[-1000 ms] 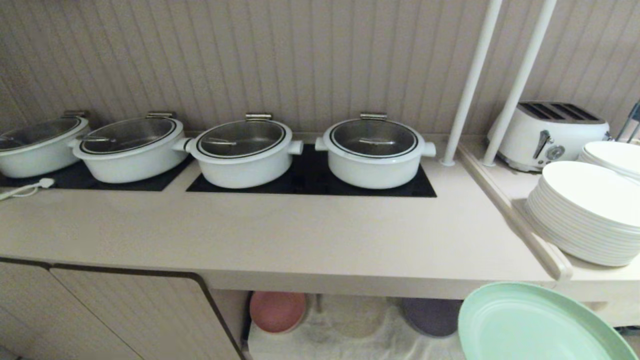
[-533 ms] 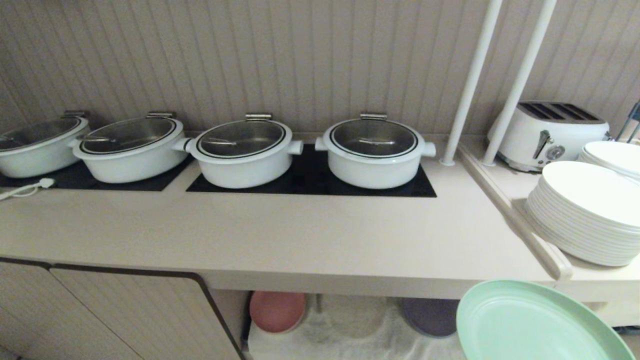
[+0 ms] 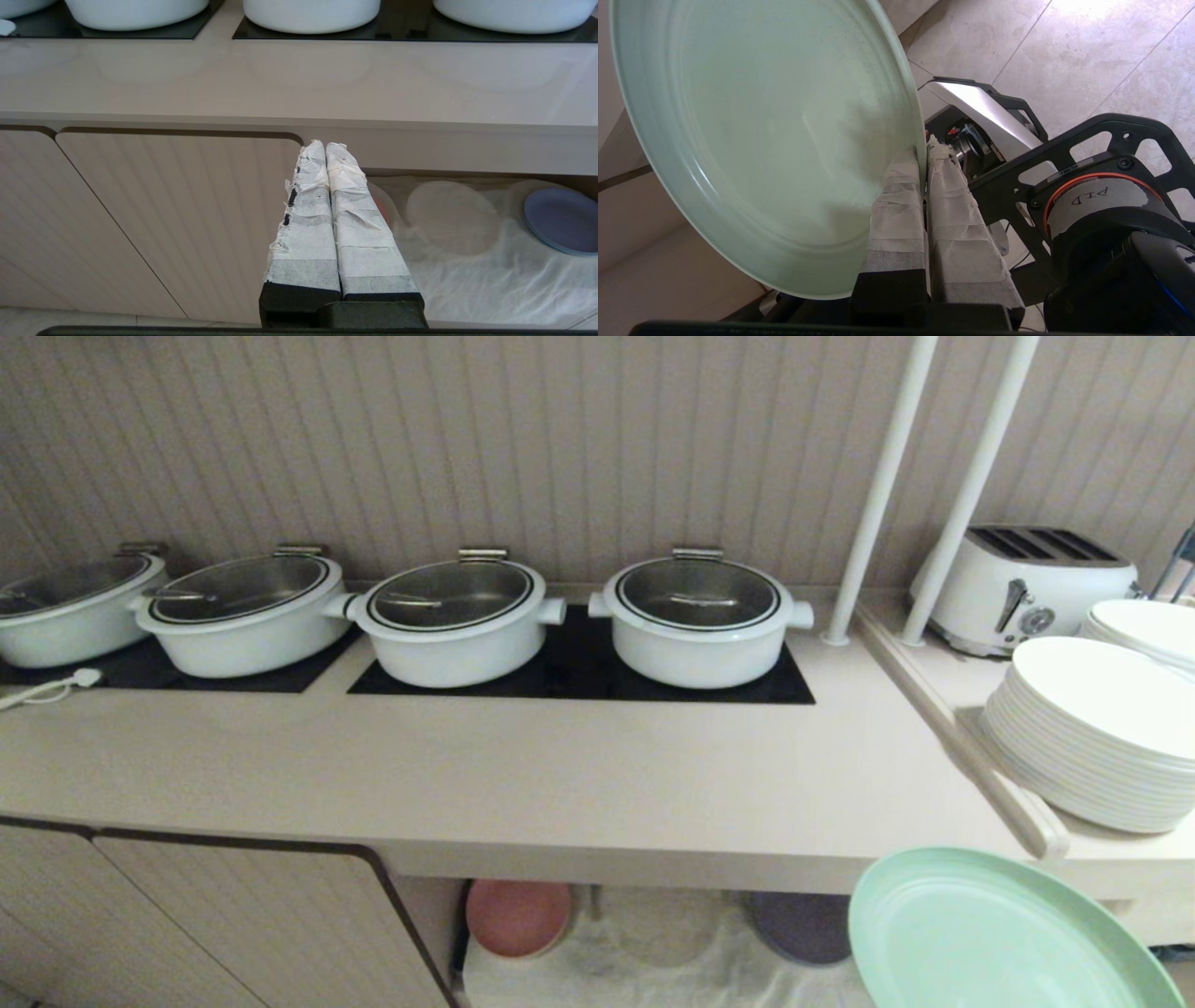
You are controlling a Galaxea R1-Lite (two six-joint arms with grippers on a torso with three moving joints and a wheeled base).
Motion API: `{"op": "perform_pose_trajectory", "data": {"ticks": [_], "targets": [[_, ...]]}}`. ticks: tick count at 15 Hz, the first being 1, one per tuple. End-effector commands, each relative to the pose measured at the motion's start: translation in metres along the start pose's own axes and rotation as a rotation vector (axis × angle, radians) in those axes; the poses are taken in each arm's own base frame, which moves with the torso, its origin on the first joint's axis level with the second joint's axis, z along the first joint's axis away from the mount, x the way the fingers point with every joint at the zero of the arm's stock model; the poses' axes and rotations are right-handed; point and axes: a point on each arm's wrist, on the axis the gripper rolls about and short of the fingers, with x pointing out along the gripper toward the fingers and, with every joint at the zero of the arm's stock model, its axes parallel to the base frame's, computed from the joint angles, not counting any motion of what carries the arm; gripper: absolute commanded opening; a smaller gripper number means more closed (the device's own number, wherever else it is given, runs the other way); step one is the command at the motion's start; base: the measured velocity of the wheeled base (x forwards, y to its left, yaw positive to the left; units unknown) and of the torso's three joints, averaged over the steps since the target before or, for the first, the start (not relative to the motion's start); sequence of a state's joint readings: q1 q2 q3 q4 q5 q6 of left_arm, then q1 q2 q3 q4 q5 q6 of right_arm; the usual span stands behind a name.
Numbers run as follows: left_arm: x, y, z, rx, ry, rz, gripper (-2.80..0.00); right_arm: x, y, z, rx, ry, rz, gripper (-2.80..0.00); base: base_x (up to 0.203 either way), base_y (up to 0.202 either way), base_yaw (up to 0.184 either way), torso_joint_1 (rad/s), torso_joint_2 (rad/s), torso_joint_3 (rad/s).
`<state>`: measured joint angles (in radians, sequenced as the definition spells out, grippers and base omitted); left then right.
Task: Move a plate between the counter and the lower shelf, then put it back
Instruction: Put the plate in the cupboard
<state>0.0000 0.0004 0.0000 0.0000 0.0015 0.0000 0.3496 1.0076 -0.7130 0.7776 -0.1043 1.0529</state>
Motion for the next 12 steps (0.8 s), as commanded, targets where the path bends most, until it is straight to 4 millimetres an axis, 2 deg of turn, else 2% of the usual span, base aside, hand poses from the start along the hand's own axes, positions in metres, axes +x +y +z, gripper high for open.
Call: {"op": "perform_pose_trajectory", "data": {"ticks": [1, 7, 12], "targets": [[0.0, 0.0, 0.0, -0.001, 0.0, 0.0, -2.8, -0.001, -0.001, -0.001, 0.004, 0.001, 0.001, -2.8, 0.0, 0.0, 0.0, 0.0, 0.0, 0.0], [0.0, 0.0, 0.0, 0.0, 0.0, 0.0, -2.8, -0.008, -0.018, -0.013, -0.049, 0.064, 0.003, -2.8, 0.0, 0.0, 0.0, 0.0, 0.0, 0.0], [0.0, 0.0, 0.0, 0.0, 0.0, 0.0, -2.8, -0.009, -0.02, -0.014, -0.046, 0.063, 0.006, -2.8, 0.0, 0.0, 0.0, 0.0, 0.0, 0.0]]}}
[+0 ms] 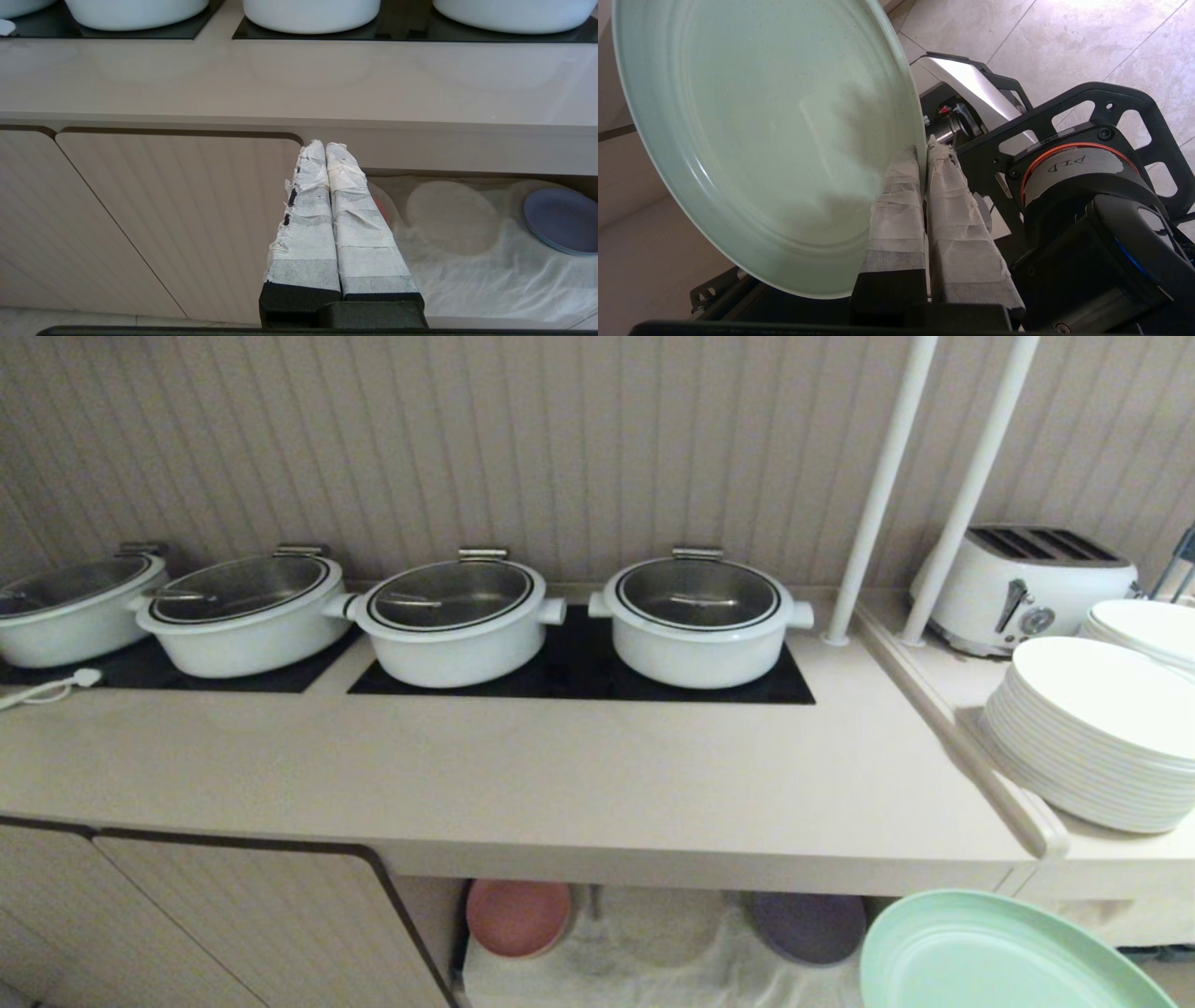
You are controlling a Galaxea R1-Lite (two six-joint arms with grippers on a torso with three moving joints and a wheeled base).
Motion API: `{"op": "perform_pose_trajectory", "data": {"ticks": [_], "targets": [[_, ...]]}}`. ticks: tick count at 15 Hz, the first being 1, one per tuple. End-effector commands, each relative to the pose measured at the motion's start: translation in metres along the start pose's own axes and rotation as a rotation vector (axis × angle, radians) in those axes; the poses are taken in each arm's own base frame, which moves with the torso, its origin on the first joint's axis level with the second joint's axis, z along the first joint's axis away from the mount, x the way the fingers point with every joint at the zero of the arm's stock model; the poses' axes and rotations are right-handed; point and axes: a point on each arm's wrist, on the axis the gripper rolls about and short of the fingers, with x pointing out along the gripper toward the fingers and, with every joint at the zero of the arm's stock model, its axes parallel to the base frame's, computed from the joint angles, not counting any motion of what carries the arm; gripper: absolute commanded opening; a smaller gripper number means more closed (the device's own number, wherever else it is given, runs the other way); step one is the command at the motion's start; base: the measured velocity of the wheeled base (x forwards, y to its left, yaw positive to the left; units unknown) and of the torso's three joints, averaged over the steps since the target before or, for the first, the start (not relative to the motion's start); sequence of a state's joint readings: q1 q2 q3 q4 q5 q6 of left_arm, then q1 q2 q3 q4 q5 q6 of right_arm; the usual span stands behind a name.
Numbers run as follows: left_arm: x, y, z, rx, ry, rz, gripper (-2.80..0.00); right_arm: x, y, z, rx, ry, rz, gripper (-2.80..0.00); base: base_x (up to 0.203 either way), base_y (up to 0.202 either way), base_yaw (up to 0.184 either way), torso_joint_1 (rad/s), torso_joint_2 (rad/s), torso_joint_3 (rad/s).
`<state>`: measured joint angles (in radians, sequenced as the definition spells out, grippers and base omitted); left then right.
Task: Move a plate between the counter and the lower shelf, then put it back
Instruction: Put the plate in the cupboard
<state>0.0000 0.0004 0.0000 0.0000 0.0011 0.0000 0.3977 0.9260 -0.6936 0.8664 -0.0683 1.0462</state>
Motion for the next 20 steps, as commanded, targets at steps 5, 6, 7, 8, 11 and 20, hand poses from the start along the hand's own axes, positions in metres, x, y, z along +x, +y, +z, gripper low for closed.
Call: {"op": "perform_pose_trajectory", "data": {"ticks": [5, 6, 7, 8, 11, 20], "targets": [[0.0, 0.0, 0.0, 0.0, 0.0, 0.0, -2.8, -0.0011, 0.0, -0.0003, 0.009, 0.001, 0.003, -2.8, 0.0, 0.0, 0.0, -0.016, 0.02, 0.019], [0.0, 0.0, 0.0, 0.0, 0.0, 0.0, -2.8, -0.0009, 0.0001, -0.0003, 0.009, 0.002, 0.002, -2.8, 0.0, 0.0, 0.0, -0.112, 0.24, 0.12], [0.0, 0.0, 0.0, 0.0, 0.0, 0.0, -2.8, -0.0009, 0.0003, -0.0003, 0.009, 0.004, 0.003, -2.8, 0.0, 0.0, 0.0, -0.129, 0.28, 0.144], [0.0, 0.0, 0.0, 0.0, 0.0, 0.0, -2.8, -0.0009, 0.0004, -0.0004, 0.008, 0.004, 0.004, -2.8, 0.0, 0.0, 0.0, -0.124, 0.27, 0.139], [0.0, 0.0, 0.0, 0.0, 0.0, 0.0, -2.8, -0.0008, 0.0007, -0.0004, 0.005, 0.005, 0.004, -2.8, 0.0, 0.0, 0.0, -0.14, 0.3, 0.153], [0.0, 0.0, 0.0, 0.0, 0.0, 0.0, -2.8, -0.0002, 0.0004, -0.0008, 0.016, 0.008, 0.003, -2.8, 0.0, 0.0, 0.0, -0.142, 0.31, 0.164]]}}
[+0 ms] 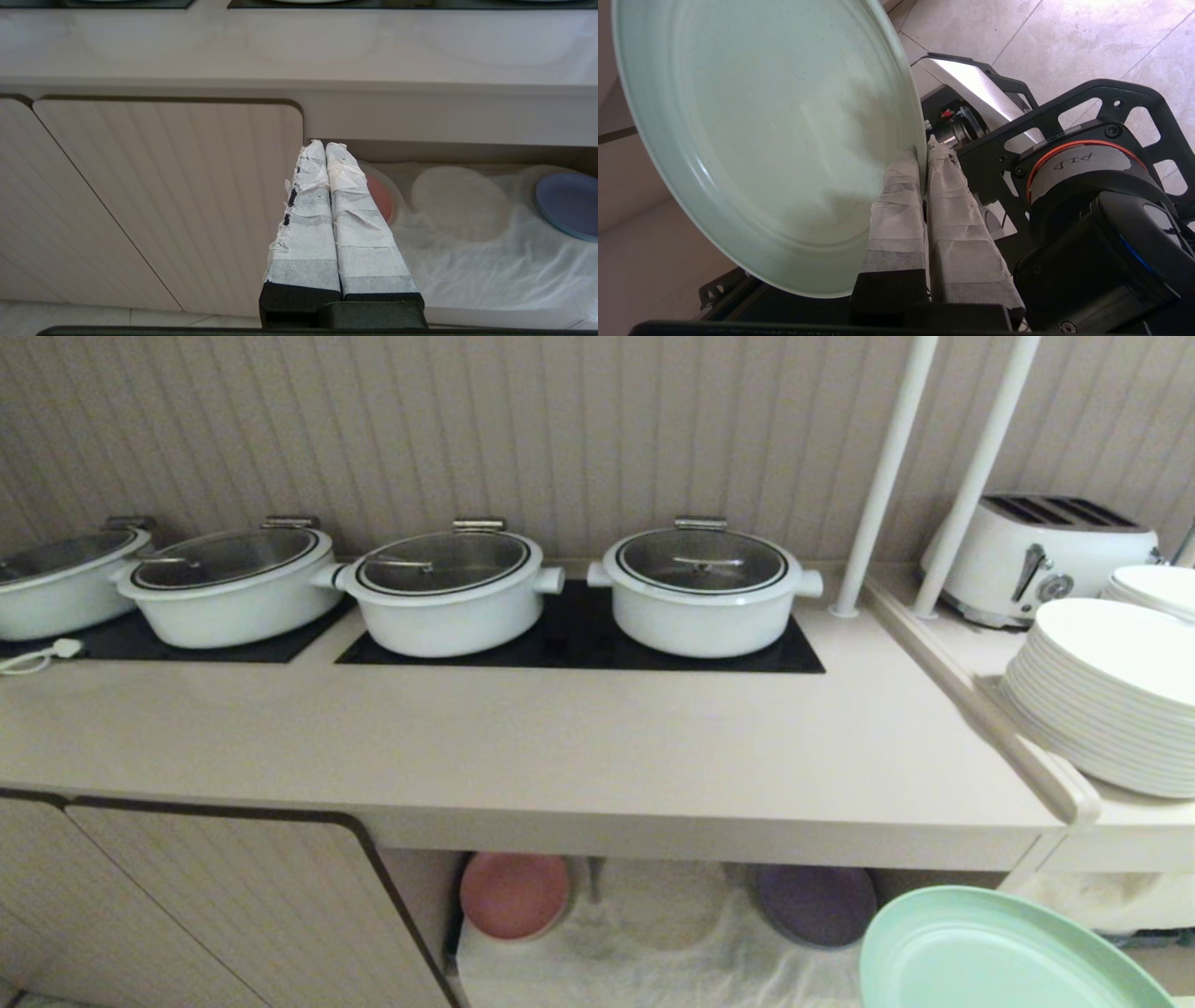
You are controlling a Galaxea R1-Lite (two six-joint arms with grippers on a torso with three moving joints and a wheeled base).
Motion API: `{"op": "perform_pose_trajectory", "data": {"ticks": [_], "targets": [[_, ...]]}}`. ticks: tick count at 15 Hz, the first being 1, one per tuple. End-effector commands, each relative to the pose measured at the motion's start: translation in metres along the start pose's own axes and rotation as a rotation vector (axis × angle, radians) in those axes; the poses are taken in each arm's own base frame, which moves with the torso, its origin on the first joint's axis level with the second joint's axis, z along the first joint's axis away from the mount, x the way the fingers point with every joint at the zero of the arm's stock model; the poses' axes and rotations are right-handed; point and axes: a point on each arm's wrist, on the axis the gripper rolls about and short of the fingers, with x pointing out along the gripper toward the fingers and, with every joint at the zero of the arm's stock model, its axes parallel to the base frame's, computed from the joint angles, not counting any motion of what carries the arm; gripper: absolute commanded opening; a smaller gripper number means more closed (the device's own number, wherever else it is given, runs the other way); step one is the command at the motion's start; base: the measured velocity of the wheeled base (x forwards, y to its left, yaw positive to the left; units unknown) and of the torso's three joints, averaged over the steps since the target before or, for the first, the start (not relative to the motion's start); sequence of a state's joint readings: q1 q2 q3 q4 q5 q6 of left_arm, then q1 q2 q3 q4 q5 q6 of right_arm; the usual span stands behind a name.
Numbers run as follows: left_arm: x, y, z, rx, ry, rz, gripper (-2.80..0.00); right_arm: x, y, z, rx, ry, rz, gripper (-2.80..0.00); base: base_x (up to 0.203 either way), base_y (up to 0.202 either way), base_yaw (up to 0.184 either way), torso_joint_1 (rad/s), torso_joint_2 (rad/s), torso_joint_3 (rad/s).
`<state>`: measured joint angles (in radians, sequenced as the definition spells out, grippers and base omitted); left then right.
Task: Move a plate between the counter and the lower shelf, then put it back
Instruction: Put the plate in the cupboard
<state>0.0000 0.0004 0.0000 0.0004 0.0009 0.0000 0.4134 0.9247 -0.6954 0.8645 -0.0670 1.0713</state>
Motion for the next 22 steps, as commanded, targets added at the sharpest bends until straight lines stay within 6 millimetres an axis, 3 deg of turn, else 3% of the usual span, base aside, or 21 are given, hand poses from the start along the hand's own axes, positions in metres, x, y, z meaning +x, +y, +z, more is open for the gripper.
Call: {"op": "perform_pose_trajectory", "data": {"ticks": [1, 11, 22], "targets": [[0.0, 0.0, 0.0, 0.0, -0.001, 0.001, -2.8, 0.0003, -0.0002, -0.0004, 0.0, 0.005, -0.005, -2.8, 0.0, 0.0, 0.0, -0.141, 0.32, 0.166], [0.0, 0.0, 0.0, 0.0, -0.001, 0.001, -2.8, 0.0009, 0.0009, 0.0, -0.001, 0.006, -0.005, -2.8, 0.0, 0.0, 0.0, -0.169, 0.36, 0.192], [0.0, 0.0, 0.0, 0.0, -0.001, 0.001, -2.8, 0.0012, 0.0006, -0.0003, -0.003, 0.008, -0.007, -2.8, 0.0, 0.0, 0.0, -0.237, 0.53, 0.289]]}}
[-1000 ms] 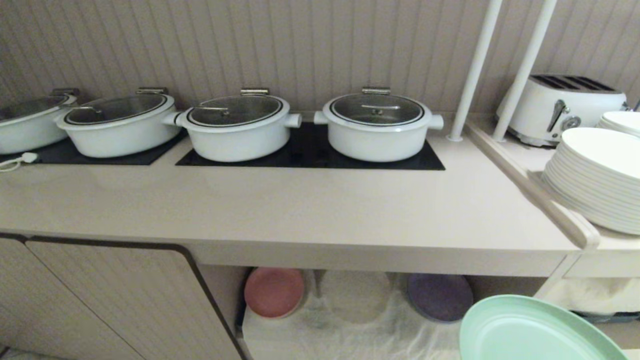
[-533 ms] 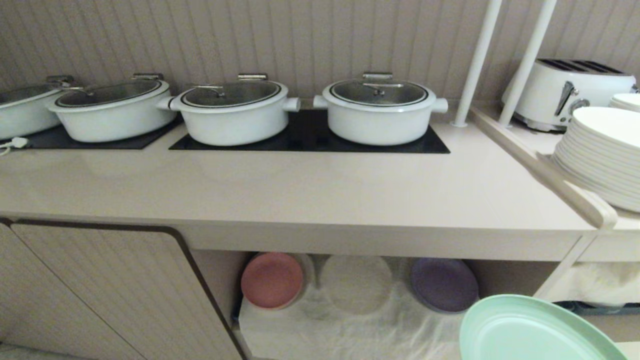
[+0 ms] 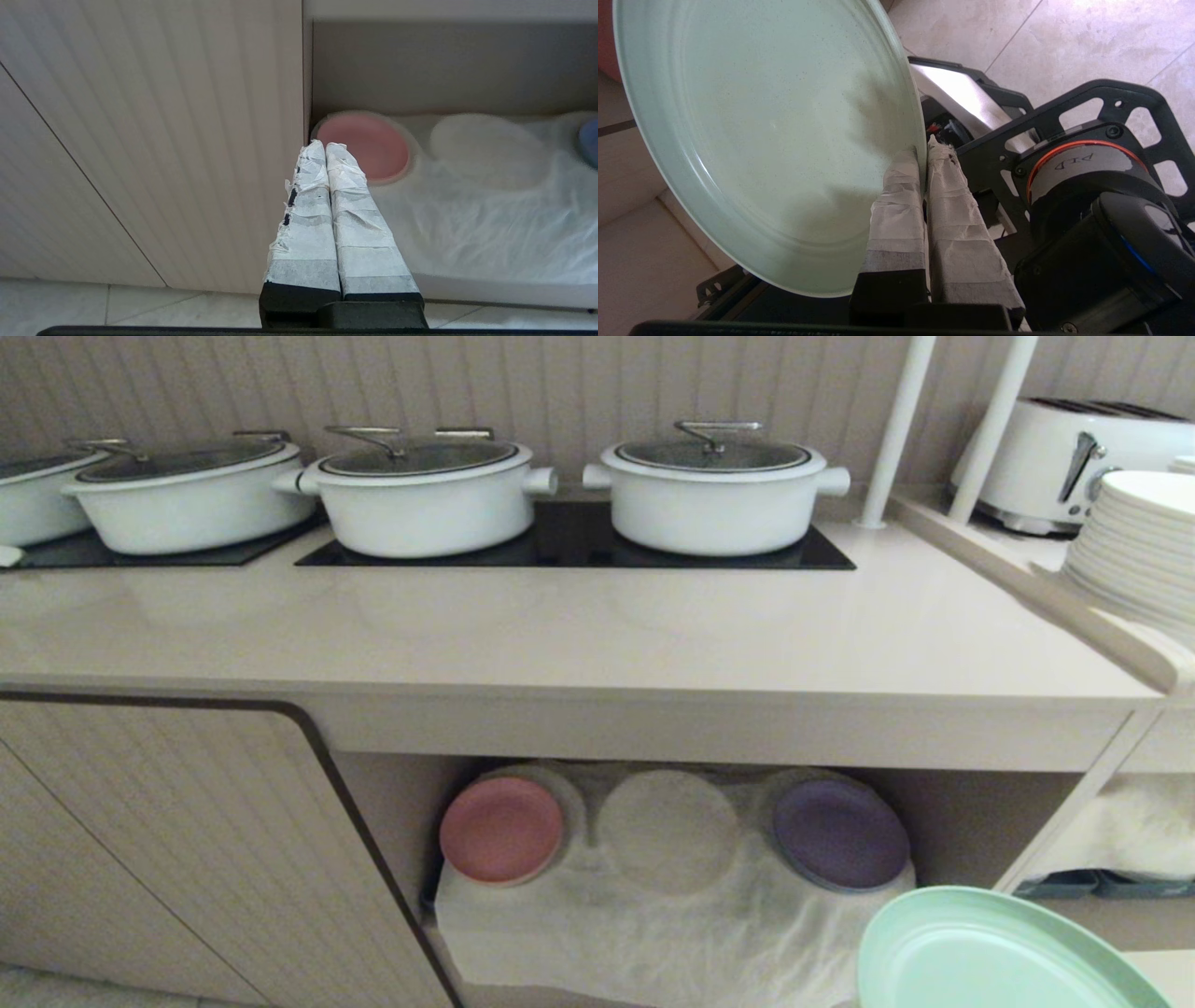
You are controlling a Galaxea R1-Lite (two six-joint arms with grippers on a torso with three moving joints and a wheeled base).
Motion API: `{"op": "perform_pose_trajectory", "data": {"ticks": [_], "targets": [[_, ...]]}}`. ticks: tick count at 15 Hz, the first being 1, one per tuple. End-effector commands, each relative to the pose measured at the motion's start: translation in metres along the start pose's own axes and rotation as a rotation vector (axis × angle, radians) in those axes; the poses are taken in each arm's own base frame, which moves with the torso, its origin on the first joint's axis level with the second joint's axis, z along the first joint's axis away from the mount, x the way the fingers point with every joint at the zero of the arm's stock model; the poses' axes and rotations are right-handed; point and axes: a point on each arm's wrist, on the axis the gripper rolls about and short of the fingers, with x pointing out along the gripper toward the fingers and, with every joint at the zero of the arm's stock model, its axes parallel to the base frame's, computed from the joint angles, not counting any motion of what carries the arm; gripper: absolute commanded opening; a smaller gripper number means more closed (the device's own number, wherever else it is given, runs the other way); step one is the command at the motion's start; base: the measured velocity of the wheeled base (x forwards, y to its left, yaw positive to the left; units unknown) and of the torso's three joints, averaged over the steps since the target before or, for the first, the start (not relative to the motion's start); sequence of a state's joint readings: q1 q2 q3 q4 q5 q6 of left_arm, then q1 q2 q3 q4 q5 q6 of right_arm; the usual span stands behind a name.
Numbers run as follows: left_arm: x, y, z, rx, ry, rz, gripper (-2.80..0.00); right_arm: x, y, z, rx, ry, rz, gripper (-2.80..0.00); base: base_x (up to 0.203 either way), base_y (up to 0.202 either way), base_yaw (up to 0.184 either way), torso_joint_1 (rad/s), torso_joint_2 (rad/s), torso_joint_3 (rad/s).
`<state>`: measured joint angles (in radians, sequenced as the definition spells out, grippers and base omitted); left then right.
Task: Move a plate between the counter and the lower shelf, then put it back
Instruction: Put the plate in the cupboard
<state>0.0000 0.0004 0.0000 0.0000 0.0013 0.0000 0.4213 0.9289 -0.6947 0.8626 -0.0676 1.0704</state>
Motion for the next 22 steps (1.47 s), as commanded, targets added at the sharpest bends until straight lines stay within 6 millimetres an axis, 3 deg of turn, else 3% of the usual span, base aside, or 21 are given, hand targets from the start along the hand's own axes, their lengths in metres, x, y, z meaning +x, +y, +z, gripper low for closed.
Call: {"op": "perform_pose_trajectory", "data": {"ticks": [1, 18, 22], "targets": [[0.0, 0.0, 0.0, 0.0, 0.0, 0.0, -2.8, 0.0005, -0.0003, -0.0002, 0.005, 0.003, -0.007, -2.8, 0.0, 0.0, 0.0, -0.216, 0.51, 0.282], [0.0, 0.0, 0.0, 0.0, 0.0, 0.0, -2.8, 0.0014, -0.0003, -0.0004, 0.004, 0.006, -0.008, -2.8, 0.0, 0.0, 0.0, -0.173, 0.47, 0.294], [0.0, 0.0, 0.0, 0.0, 0.0, 0.0, -2.8, 0.0016, -0.0004, -0.0005, 0.004, 0.006, -0.009, -2.8, 0.0, 0.0, 0.0, -0.029, 0.12, 0.081]]}}
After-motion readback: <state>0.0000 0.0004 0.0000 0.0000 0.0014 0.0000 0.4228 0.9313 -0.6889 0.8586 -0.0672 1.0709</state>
